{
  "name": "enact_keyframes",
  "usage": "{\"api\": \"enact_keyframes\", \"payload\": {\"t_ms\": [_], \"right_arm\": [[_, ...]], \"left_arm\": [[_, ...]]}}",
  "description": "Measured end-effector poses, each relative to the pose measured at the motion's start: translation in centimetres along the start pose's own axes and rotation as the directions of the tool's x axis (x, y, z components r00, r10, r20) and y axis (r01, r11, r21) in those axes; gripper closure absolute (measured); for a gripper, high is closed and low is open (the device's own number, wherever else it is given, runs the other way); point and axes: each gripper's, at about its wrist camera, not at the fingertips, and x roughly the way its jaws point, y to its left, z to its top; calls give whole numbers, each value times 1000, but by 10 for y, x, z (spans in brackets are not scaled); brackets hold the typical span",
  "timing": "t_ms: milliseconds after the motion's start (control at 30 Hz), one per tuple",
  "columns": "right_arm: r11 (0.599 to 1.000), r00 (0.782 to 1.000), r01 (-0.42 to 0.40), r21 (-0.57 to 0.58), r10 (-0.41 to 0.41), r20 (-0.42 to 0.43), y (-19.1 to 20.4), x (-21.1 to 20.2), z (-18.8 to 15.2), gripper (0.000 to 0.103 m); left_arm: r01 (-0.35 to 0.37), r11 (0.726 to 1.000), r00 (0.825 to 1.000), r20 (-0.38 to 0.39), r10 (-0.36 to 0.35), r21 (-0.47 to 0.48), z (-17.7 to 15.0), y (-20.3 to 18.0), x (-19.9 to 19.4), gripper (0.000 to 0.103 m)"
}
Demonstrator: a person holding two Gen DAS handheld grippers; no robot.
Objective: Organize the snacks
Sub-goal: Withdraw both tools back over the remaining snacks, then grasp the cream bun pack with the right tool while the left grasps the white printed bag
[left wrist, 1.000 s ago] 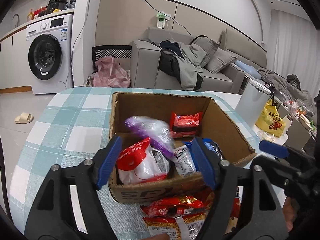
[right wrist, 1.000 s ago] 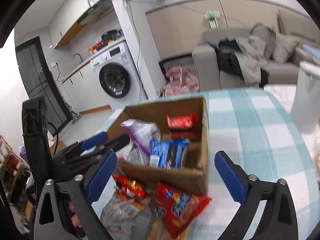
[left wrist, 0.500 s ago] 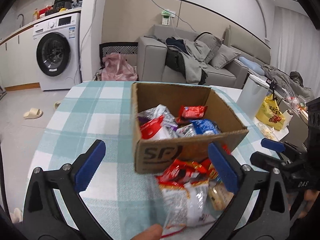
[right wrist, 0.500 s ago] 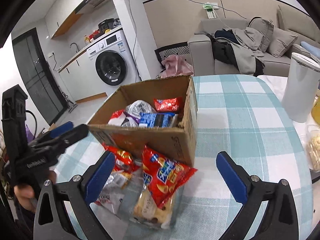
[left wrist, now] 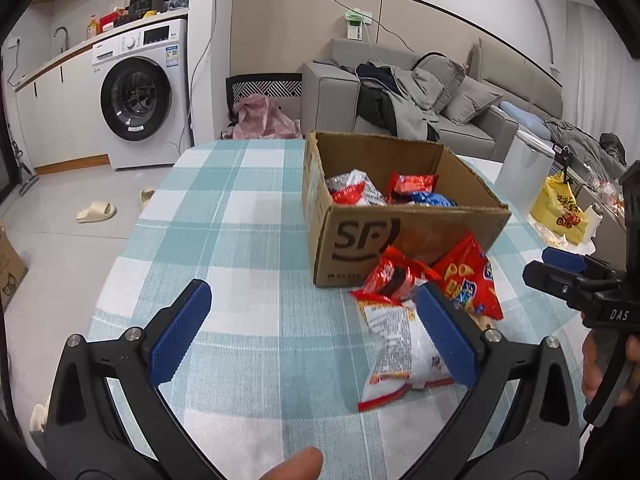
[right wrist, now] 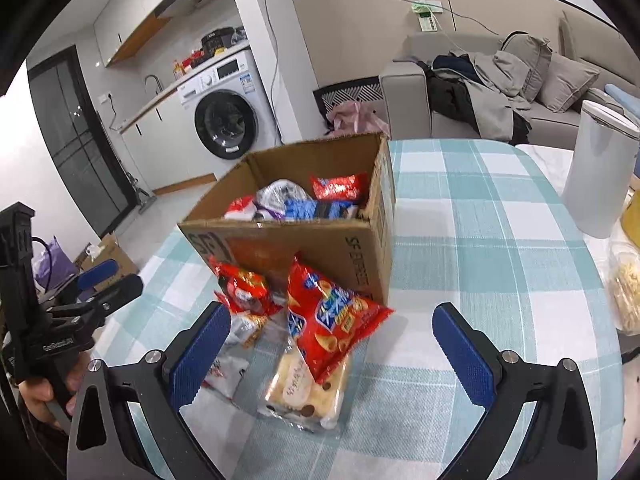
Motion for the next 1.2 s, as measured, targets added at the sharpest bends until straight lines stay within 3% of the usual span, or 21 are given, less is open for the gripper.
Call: {"api": "enact_keyframes", "payload": {"t_ms": [267,500,733,1200], "right_arm": [[999,1000,19,-26,-20,-22,4,3,-9,0],[999,994,15,-51,-21,-105,12,23,-16,0],[994,980,28,-102,-47,-191,17,52,-32,0],[985,963,67,-161,-106,-247,22,76,-49,0]], "left_arm": [[14,999,999,-47,-13,29,-16,-8,2,1],[24,999,996,-89,-22,21,-19,-14,17,1],[24,999,994,-111,-22,21,-24,-14,26,1],[18,999,992,-122,-15,26,-28,-13,32,1]]}}
